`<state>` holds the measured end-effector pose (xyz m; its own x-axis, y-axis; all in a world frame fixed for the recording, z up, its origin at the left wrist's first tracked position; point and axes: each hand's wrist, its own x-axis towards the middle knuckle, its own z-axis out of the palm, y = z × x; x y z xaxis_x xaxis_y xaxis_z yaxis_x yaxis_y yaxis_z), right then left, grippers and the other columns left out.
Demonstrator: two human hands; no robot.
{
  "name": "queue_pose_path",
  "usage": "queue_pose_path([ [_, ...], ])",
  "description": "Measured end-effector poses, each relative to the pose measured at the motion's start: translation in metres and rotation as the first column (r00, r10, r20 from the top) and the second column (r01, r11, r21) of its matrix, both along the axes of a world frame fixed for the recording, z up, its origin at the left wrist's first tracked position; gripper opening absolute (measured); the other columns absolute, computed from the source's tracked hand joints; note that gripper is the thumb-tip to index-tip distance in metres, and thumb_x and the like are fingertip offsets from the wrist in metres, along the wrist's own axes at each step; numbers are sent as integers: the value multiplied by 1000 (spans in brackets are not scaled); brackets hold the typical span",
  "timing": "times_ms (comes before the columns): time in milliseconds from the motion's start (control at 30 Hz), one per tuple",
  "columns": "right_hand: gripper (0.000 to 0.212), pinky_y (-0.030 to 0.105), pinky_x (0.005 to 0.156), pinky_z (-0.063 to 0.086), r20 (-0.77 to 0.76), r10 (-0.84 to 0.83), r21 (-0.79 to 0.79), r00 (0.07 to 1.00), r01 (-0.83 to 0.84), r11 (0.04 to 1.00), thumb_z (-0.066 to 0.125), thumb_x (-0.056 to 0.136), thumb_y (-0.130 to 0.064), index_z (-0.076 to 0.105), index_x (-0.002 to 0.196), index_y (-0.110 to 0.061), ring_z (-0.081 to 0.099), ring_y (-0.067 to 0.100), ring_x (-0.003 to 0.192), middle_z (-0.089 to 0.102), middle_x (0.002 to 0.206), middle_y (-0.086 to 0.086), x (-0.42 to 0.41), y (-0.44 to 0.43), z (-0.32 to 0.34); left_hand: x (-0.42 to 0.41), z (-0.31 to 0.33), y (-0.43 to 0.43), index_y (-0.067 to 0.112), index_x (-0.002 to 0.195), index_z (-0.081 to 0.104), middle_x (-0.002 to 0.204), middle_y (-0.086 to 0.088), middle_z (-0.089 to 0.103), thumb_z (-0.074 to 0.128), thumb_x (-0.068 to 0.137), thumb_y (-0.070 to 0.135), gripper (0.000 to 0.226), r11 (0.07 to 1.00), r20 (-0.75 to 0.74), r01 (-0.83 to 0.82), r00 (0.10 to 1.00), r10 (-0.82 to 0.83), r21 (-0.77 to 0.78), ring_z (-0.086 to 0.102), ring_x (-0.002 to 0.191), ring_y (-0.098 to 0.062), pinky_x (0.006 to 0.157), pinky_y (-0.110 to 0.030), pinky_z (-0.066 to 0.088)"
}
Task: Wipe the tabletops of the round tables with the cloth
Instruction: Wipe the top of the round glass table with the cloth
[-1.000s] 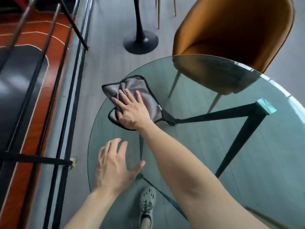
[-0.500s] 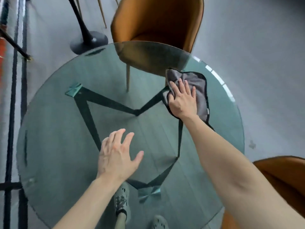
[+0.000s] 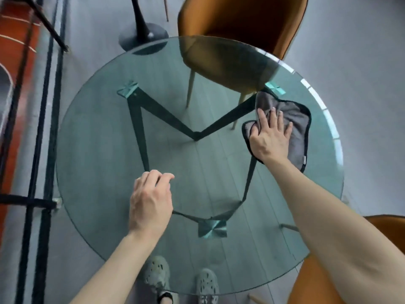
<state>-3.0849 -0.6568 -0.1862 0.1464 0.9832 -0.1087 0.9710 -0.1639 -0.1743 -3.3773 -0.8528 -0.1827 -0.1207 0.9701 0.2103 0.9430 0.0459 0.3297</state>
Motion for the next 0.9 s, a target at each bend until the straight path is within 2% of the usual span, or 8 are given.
queue_pose_path([
  [67, 69, 60, 135, -9, 13, 119, 16, 993, -119, 993, 13, 108, -57, 9, 175, -37, -10, 24, 170, -6, 184, 1, -52, 7, 0, -29, -3, -13, 13, 101, 72, 91, -3, 61, 75, 89, 1, 17, 997, 45, -75, 996, 73, 32, 59, 88, -30, 82, -46, 51],
  [167, 69, 61, 135, -5, 25, 301, 27, 953, -302, 953, 14, 108, -55, 13, 174, -36, -5, 26, 171, 0, 184, 3, -143, 13, -3, -73, 3, -35, 15, 90, 68, 81, 2, 54, 77, 93, 12, 9, 985, 62, -163, 985, 159, 56, 56, 80, -28, 79, -46, 50],
  [300, 67, 62, 134, -2, -1, 505, 54, 863, -504, 862, 27, 107, -51, 25, 173, -35, 3, 27, 170, 12, 184, 6, -290, -6, -8, -132, 10, -66, 20, 77, 54, 72, 10, 35, 74, 98, 28, 30, 969, 57, -238, 970, 234, 65, 48, 71, -25, 74, -44, 47],
  [400, 68, 63, 133, 3, -18, 673, 77, 739, -670, 738, 32, 105, -50, 32, 171, -34, 8, 28, 170, 19, 182, 7, -388, -57, -12, -170, 7, -92, 21, 70, 46, 67, 5, 41, 65, 104, 38, 43, 957, 25, -285, 959, 284, 53, 46, 69, -27, 70, -46, 45],
  [467, 67, 63, 133, 4, -23, 720, 83, 694, -716, 693, 30, 106, -49, 34, 170, -33, 9, 29, 170, 20, 182, 7, -419, -83, -14, -184, 7, -102, 20, 68, 51, 68, 1, 47, 58, 105, 41, 43, 952, 5, -302, 953, 302, 41, 48, 70, -29, 70, -47, 45],
  [667, 62, 58, 135, 1, -43, 795, 103, 605, -789, 606, 30, 109, -48, 33, 170, -38, 8, 24, 170, 20, 182, 1, -381, -99, -18, -173, 11, -88, 13, 82, 65, 83, -5, 55, 54, 104, 32, 31, 947, -3, -320, 947, 320, 10, 53, 83, -32, 74, -48, 48],
  [733, 63, 57, 135, 1, -57, 759, 115, 649, -751, 651, 27, 108, -49, 33, 170, -38, 8, 23, 170, 21, 182, 0, -344, -102, -17, -153, 12, -72, 13, 87, 68, 89, -5, 57, 54, 102, 29, 26, 964, -4, -266, 964, 266, 2, 54, 87, -32, 78, -49, 48],
  [900, 63, 54, 137, 1, -65, 505, 105, 861, -497, 861, 28, 109, -50, 28, 171, -43, 3, 19, 170, 13, 183, -4, -190, -95, -14, -71, 16, -34, 15, 88, 68, 93, -4, 58, 66, 97, 14, 9, 998, 36, -51, 998, 50, 23, 55, 89, -32, 81, -48, 47],
])
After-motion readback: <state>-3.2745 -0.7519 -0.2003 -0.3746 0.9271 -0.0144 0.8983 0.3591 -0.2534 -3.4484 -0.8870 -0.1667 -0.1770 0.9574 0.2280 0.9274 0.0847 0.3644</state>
